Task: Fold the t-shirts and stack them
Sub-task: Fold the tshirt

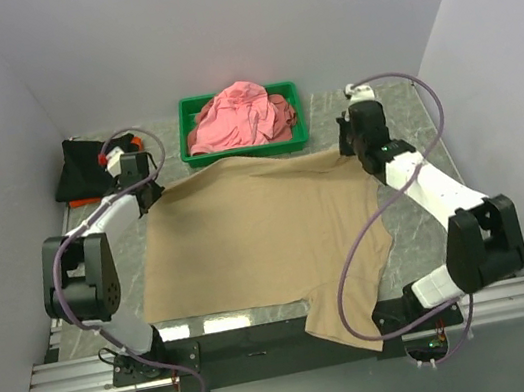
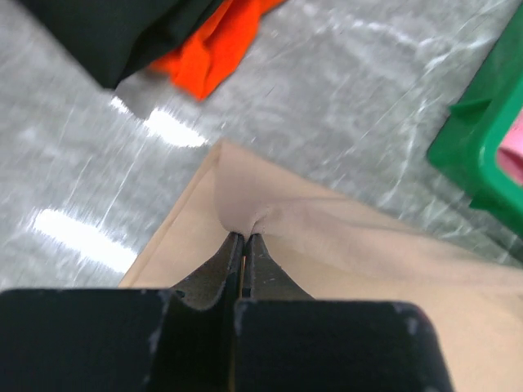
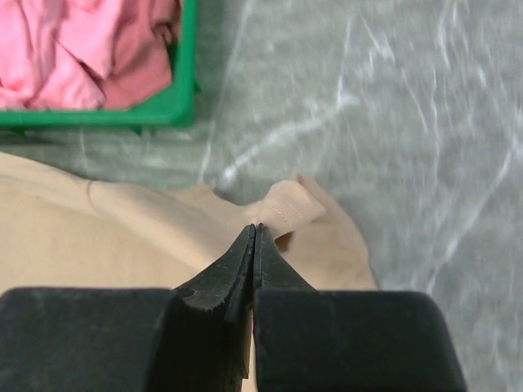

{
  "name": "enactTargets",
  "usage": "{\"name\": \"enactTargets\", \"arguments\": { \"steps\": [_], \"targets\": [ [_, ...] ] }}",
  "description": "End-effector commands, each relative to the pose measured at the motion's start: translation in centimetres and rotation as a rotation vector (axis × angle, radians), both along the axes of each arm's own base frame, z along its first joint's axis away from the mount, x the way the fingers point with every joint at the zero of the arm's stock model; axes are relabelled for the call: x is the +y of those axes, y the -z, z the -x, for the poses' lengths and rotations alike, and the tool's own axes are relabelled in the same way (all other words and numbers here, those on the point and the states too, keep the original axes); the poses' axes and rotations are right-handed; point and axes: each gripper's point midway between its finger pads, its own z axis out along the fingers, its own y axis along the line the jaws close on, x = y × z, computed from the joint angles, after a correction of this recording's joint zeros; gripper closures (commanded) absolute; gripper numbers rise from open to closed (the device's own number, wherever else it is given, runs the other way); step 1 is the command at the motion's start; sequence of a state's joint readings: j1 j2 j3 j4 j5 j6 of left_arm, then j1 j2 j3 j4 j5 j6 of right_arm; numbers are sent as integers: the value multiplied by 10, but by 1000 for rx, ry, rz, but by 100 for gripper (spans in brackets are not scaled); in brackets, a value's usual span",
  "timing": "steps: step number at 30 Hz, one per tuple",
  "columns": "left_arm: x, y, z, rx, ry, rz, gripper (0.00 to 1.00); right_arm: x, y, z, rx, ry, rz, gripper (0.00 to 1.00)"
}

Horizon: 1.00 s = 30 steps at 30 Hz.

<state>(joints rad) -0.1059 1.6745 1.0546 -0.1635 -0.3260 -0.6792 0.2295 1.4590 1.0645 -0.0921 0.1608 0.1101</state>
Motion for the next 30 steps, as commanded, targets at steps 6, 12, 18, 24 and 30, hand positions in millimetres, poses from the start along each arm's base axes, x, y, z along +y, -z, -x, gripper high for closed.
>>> {"name": "enactTargets", "arguments": {
  "steps": [6,12,18,24,30],
  "targets": [
    [11,-14,35,-41,-85,24,100,-20,8,61,35,154,-109,100],
    [13,0,50,-3,-106,24,100,-19,39,96,136,211,-199,100],
    [25,8,66,45,-173,-3,100,-33,62,125,219,322,-208,100],
    [38,26,79,134,-245,-12,100,-31,86,141,298,346,-228,100],
    [35,35,88,184,-250,9,87,-26,117,165,411,397,-279,98]
  ]
}}
